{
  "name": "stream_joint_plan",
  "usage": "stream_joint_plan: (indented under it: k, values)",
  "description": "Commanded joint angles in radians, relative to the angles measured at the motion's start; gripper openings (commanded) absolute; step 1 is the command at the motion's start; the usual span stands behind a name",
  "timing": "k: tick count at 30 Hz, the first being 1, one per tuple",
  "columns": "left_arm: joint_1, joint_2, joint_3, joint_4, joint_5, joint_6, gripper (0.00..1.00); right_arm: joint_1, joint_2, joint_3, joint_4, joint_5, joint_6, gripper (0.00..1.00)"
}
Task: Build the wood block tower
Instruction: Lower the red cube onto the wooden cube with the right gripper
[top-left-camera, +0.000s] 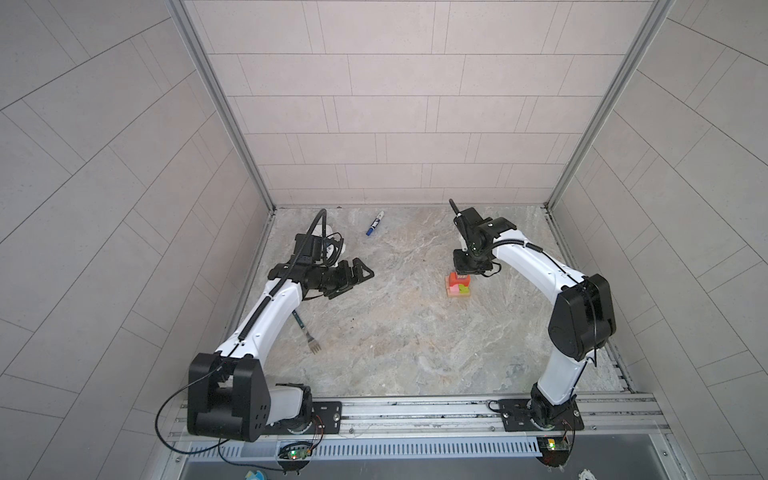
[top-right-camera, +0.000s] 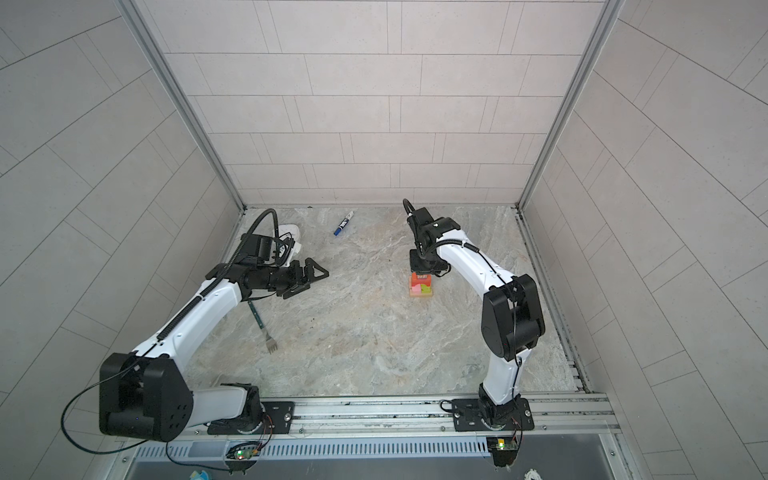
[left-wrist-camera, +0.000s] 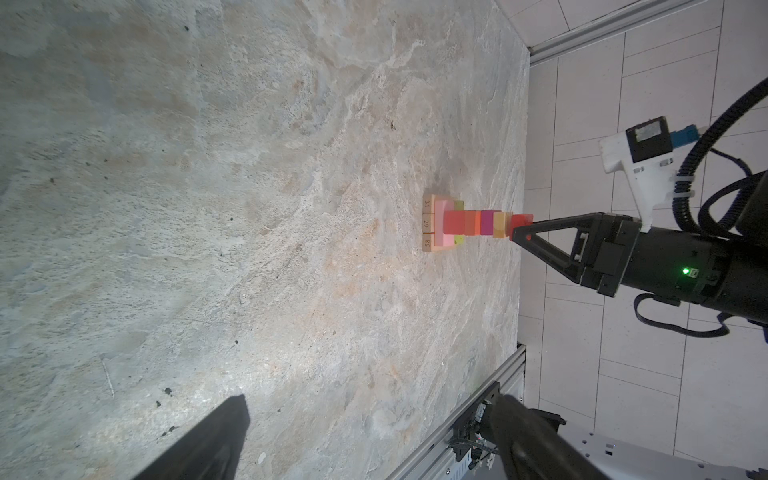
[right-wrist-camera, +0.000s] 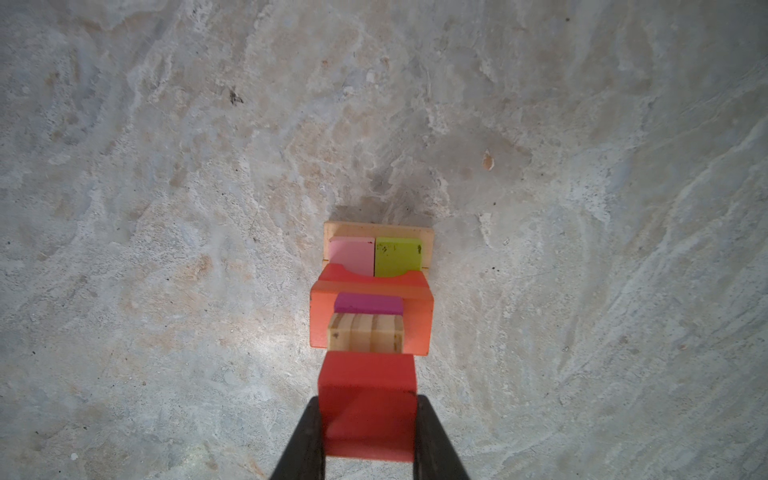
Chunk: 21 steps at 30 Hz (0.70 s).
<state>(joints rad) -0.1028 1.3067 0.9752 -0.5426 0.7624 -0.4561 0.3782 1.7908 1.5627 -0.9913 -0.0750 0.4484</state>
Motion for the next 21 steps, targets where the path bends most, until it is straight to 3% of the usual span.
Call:
stream_joint_plan:
  k: [1, 21]
  values:
    - [0.007, -0.015, -0.009, 0.004, 0.003, -0.003, 0.98, -0.005, 0.013, -0.01, -0.003, 0.001, -0.002, 0.24]
    - [0.006, -0.012, -0.009, 0.005, 0.005, -0.004, 0.98, -0.007, 0.021, -0.02, 0.011, -0.003, 0.001, 0.24]
